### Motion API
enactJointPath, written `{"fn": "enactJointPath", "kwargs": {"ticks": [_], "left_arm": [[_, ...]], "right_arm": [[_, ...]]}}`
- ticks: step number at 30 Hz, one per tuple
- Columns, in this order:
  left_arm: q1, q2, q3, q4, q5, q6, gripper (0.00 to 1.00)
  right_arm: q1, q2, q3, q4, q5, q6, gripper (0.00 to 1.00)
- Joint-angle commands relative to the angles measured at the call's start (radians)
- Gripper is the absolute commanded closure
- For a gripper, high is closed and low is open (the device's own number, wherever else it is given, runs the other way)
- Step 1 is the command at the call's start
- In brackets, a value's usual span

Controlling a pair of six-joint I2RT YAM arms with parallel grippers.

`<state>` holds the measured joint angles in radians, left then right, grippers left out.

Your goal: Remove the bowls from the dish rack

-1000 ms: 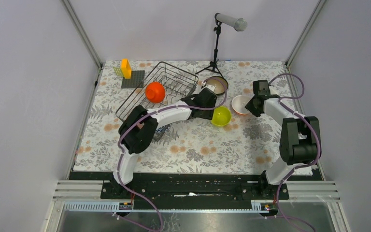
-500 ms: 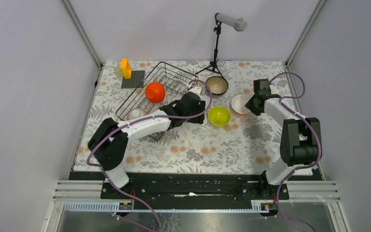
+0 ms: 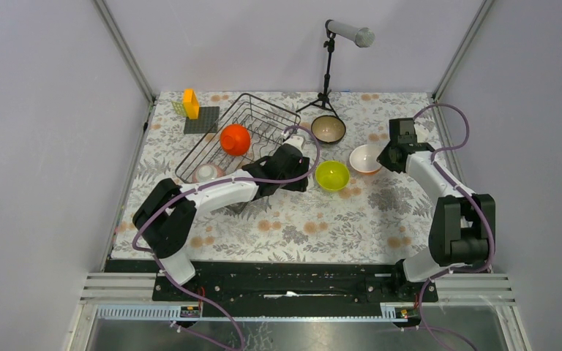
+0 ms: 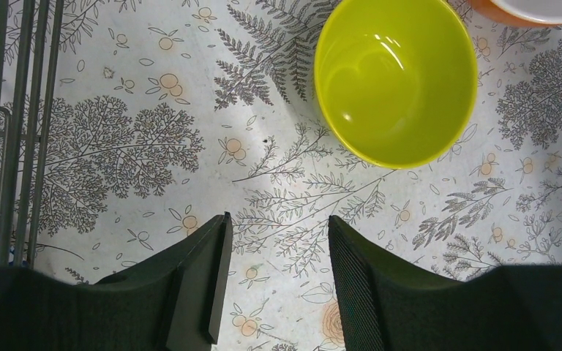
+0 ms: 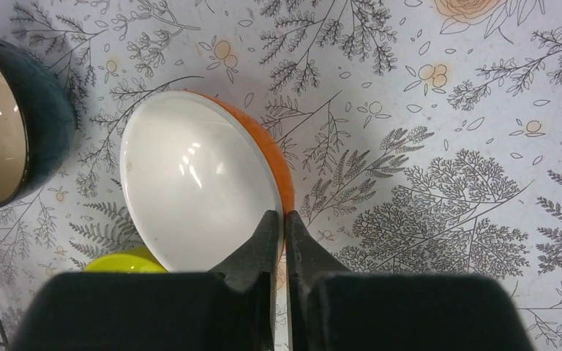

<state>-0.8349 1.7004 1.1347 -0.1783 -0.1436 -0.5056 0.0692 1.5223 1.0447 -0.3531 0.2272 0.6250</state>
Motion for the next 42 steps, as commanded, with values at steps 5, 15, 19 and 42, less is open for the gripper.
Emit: {"fn": "enactJointPath", "kwargs": {"ticks": [5,15,19,42], "left_arm": [[0.007,-0.045,0.001,0.043,-0.034,0.003,0.44],[0.025,-0.058,-0.007,0.05,-0.03,0.001,0.45],[0.039,-0.07,-0.013,0.052,-0.018,-0.002,0.45],[0.061,-0.115,-0.049,0.051,-0.001,-0.006,0.45]], "right_arm": [[-0.002,-0.047,0.021,0.005,-0.011,-0.02,1.0],[0.001,-0.176,0.005,-0.011,-0.202,-0.052,1.0],[0.021,-0.197,0.011,-0.018,-0.303,-0.078,1.0],[0.116,-0.021,-0.069,0.13,-0.481,-0.129,0.98]]}}
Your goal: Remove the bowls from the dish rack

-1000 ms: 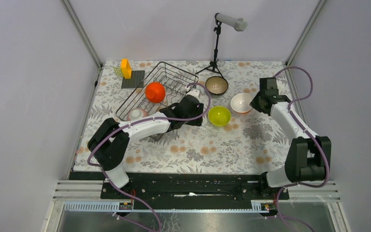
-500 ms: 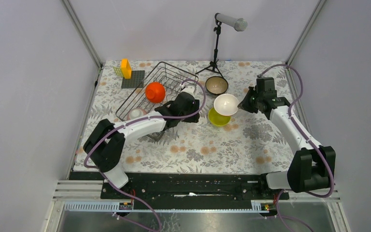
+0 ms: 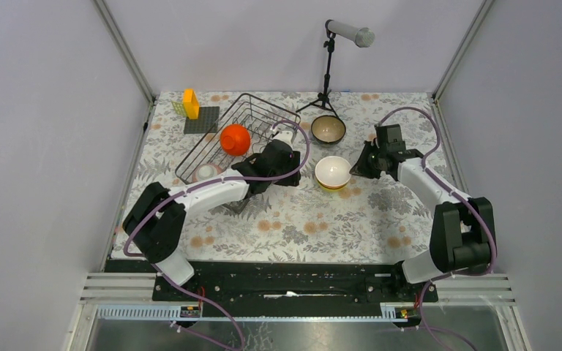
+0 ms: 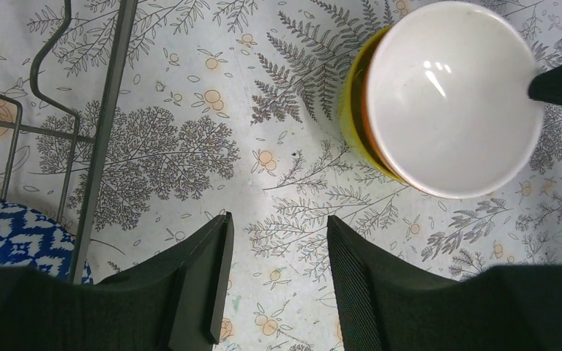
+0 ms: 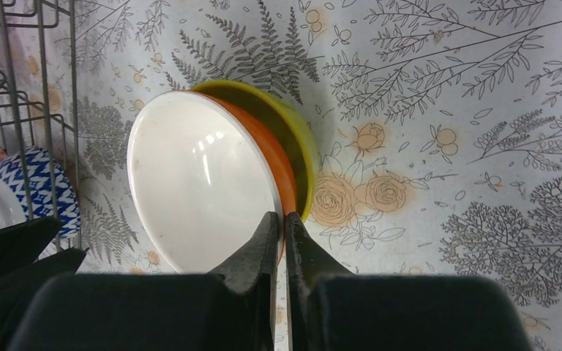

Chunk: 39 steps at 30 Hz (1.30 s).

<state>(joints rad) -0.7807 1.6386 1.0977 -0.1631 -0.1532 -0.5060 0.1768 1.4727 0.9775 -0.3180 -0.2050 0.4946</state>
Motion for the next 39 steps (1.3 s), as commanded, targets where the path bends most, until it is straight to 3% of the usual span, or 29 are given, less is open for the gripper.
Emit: {"fn": "enactJointPath", "kwargs": {"ticks": [1,5,17,23,39], "left_arm": [[0.009,-0.055,-0.013,0.036,0.007,-0.006,0.45],[0.014,-0.056,-0.019,0.04,0.007,-0.006,0.45],[0.025,-0.026,-0.014,0.07,0.054,-0.016,0.45],[0.027,-0.018,-0.012,0.08,0.069,-0.022,0.46],[0.046,0.03,-0.003,0.097,0.103,-0.02,0.46]], "right_arm": [[0.009,0.038,-0.005,0.101,-0.053,0.001,0.94],[0.009,0.056,-0.023,0.114,-0.044,-0.003,0.8],[0.02,-0.009,-0.102,0.128,-0.007,-0.046,0.24],[0.022,0.029,-0.134,0.19,-0.028,-0.009,0.28],[0.023,0.119,-0.13,0.344,-0.034,0.089,0.65]]}}
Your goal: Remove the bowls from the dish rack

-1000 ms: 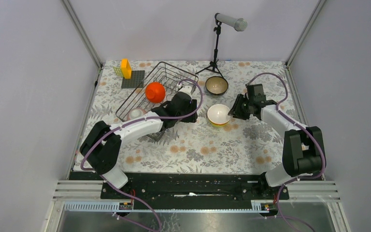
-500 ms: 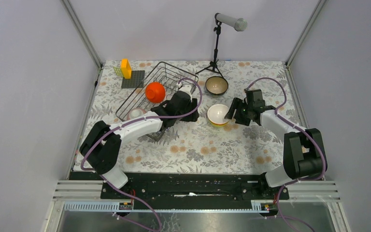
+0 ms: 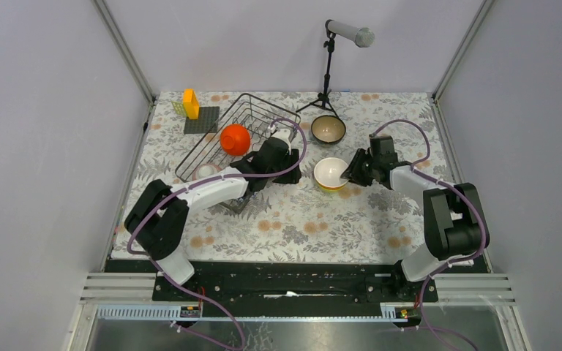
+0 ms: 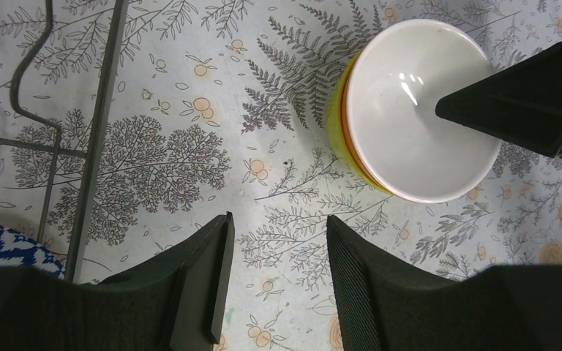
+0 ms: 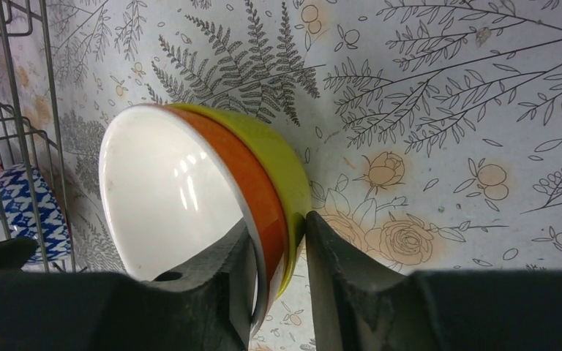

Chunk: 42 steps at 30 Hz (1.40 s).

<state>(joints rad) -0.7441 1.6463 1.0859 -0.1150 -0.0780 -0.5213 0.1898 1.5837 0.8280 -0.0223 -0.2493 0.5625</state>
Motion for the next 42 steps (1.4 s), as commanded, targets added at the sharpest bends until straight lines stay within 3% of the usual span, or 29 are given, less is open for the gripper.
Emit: {"fn": "enactJointPath", "kwargs": {"ticks": [1,4,7,21,28,36,39,42], "left_arm": [[0.012,0.024,0.01,0.05,0.029,-0.005,0.46],[0.012,0.024,0.011,0.051,0.028,-0.002,0.46],[0.016,0.022,0.011,0.05,0.026,0.0,0.46],[0.02,0.004,-0.003,0.049,0.035,0.005,0.46],[0.026,-0.021,-0.019,0.041,0.034,0.009,0.46],[0.031,-0.058,-0.027,0.03,0.026,0.014,0.46],[0.031,-0.078,-0.03,0.023,0.02,0.015,0.46],[0.031,-0.101,-0.034,0.021,0.01,0.016,0.46]], "right_arm": [[0.008,0.007,0.023,0.044,0.027,0.02,0.68],[0.003,0.009,0.041,0.03,0.074,0.015,0.77],[-0.024,0.016,0.056,-0.007,0.105,0.01,0.79],[-0.158,0.1,0.209,-0.062,0.271,-0.006,0.78],[-0.169,0.167,0.311,-0.104,0.296,-0.021,0.65],[-0.17,0.1,0.322,-0.141,0.309,-0.046,0.32],[-0.17,0.04,0.319,-0.168,0.315,-0.059,0.35],[-0.17,-0.03,0.303,-0.188,0.31,-0.069,0.55]]}}
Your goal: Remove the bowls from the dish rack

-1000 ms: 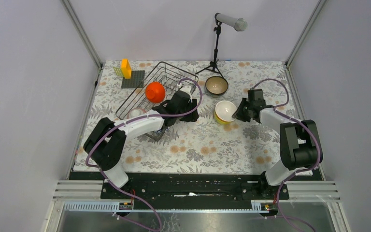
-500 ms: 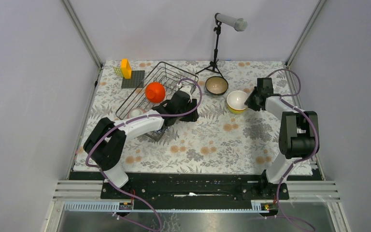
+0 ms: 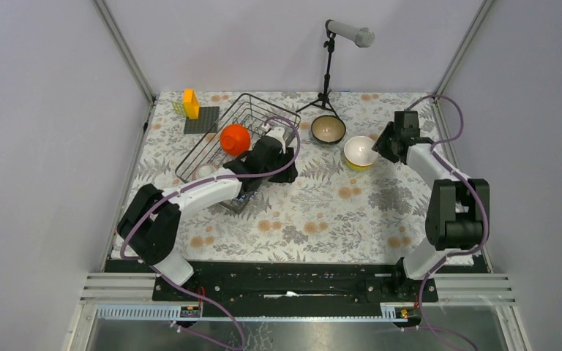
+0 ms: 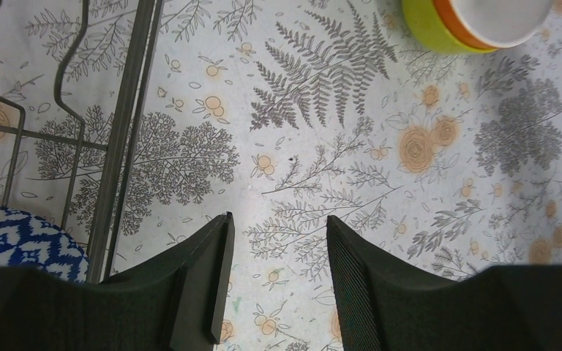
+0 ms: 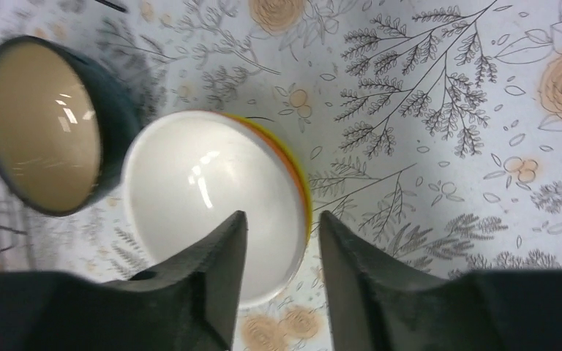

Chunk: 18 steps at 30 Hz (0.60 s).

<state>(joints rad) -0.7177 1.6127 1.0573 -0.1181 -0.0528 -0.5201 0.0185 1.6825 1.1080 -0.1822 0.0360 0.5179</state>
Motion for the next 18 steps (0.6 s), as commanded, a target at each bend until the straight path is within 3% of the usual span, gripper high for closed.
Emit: {"fn": "enactJointPath", "kwargs": {"ticks": [1,7,13,18], "left_arm": [[0.006,-0.075,-0.006,0.023,-0.018,0.015,0.46],[0.014,-0.119,-0.003,0.003,-0.049,0.025,0.46],[0.071,-0.173,0.026,-0.045,-0.097,0.055,0.46],[0.222,-0.235,0.074,-0.076,-0.066,0.061,0.46]], "right_arm": [[0.001,-0.149,0.016,-0.033,0.02,-0.029,0.58],[0.003,-0.26,-0.017,-0.044,-0.104,-0.039,0.83],[0.065,-0.32,0.003,-0.031,-0.205,-0.054,0.85],[0.201,-0.26,0.1,-0.042,-0.205,-0.083,0.8]]}}
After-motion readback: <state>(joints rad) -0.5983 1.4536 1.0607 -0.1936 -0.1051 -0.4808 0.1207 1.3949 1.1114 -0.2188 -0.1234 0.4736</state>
